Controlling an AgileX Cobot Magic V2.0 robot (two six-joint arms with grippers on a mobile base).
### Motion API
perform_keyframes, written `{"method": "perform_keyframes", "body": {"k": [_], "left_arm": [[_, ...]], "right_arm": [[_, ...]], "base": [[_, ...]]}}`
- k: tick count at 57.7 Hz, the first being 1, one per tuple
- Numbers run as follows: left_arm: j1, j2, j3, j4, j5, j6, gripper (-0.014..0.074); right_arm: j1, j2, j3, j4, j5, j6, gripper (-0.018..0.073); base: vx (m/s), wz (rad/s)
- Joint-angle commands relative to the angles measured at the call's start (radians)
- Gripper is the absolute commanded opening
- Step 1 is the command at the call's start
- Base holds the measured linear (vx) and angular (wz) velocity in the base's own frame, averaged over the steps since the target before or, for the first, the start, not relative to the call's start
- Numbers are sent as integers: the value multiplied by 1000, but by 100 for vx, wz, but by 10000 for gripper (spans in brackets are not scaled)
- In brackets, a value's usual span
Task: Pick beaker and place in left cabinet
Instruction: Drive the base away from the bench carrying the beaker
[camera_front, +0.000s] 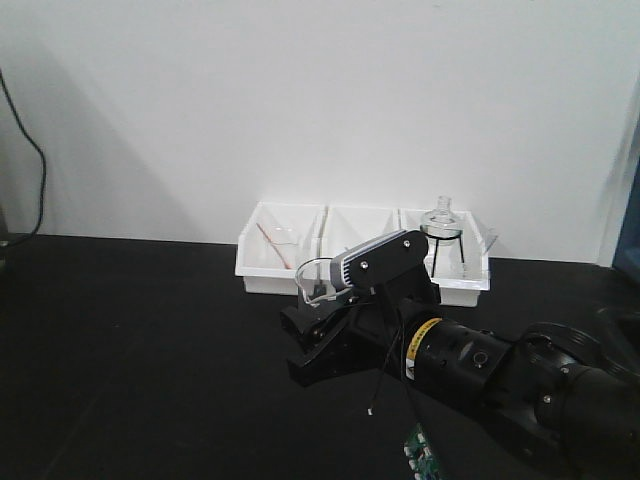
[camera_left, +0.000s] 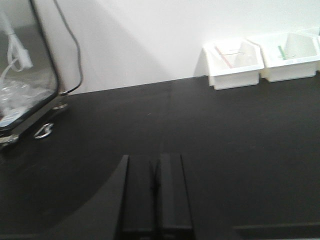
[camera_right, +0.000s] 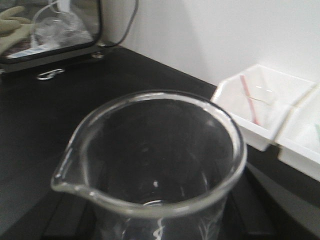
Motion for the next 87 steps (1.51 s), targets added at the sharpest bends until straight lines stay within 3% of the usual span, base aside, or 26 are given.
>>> {"method": "perform_keyframes", "body": {"k": [1,87], "left_arm": [[-2,-11,-17,-5,-82,-2,-6],[-2,-11,-17,-5,-82,-2,-6]], "right_arm": [[-3,-42,-31,8,-77,3,145],[-3,-42,-31,8,-77,3,145]], "base": [[-11,37],[-7,50]]}}
